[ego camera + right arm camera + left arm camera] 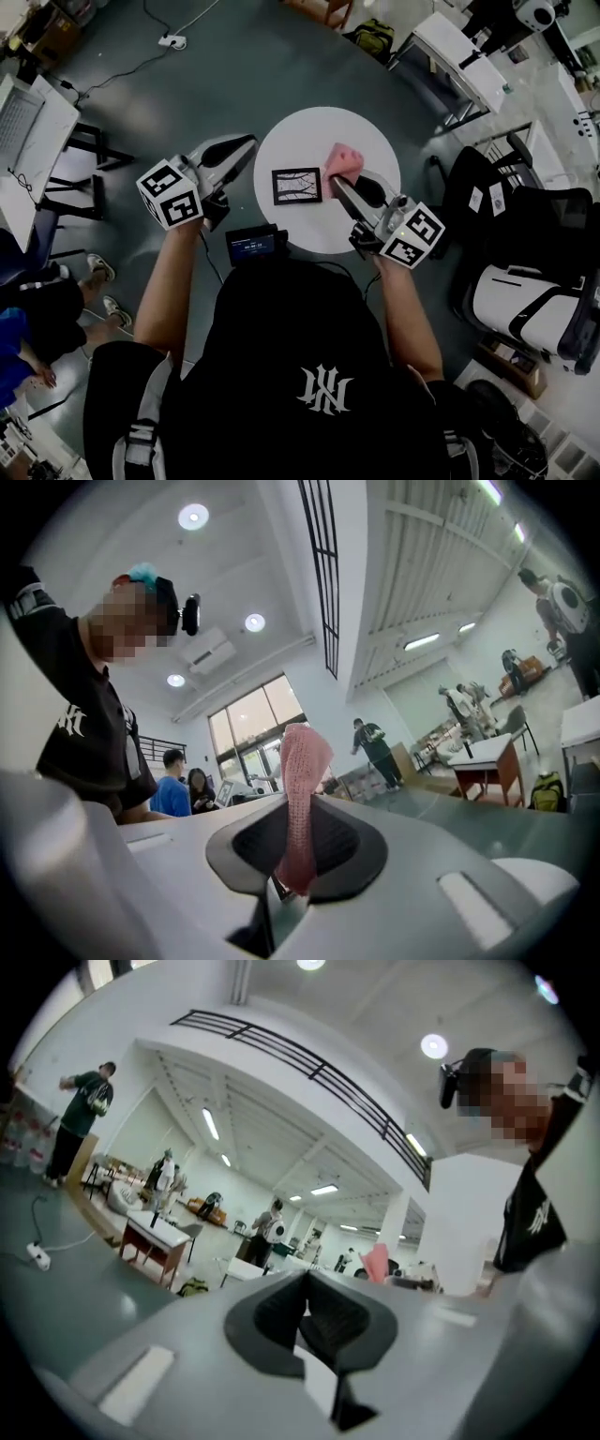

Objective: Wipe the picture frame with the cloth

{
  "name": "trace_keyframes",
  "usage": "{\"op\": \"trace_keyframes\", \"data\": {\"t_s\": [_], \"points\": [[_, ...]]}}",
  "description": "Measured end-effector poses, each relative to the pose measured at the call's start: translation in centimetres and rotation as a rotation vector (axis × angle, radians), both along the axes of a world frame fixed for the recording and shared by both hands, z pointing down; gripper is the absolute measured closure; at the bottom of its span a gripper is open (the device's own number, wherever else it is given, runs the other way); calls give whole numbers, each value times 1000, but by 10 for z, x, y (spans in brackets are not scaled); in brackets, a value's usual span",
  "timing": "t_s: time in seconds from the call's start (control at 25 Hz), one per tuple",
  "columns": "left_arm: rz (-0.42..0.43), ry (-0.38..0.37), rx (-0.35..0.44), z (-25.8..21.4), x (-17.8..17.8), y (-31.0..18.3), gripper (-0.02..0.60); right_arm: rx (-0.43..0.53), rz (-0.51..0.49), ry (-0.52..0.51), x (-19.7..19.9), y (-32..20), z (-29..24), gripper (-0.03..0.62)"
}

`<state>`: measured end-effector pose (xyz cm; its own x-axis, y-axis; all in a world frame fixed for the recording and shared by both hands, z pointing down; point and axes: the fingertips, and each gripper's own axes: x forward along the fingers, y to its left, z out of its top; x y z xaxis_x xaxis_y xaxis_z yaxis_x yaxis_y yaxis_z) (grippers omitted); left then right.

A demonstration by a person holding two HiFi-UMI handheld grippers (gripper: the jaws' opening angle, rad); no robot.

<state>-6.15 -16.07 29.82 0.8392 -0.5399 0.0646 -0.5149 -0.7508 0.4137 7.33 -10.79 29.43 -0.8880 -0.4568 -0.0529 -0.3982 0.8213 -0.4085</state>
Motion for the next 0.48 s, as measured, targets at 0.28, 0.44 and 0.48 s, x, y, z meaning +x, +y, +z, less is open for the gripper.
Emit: {"op": "trace_keyframes", "data": {"t_s": [0.28, 0.44, 0.48], "points": [[-5, -100, 277, -87, 66, 89, 578, 225, -8, -41, 63, 75, -81, 557], [6, -139, 336, -102, 95, 139, 578, 297, 13, -40, 95, 119, -95, 557], [4, -153, 340, -102, 98, 149, 578, 305, 17, -46, 101, 129, -96, 557]]}}
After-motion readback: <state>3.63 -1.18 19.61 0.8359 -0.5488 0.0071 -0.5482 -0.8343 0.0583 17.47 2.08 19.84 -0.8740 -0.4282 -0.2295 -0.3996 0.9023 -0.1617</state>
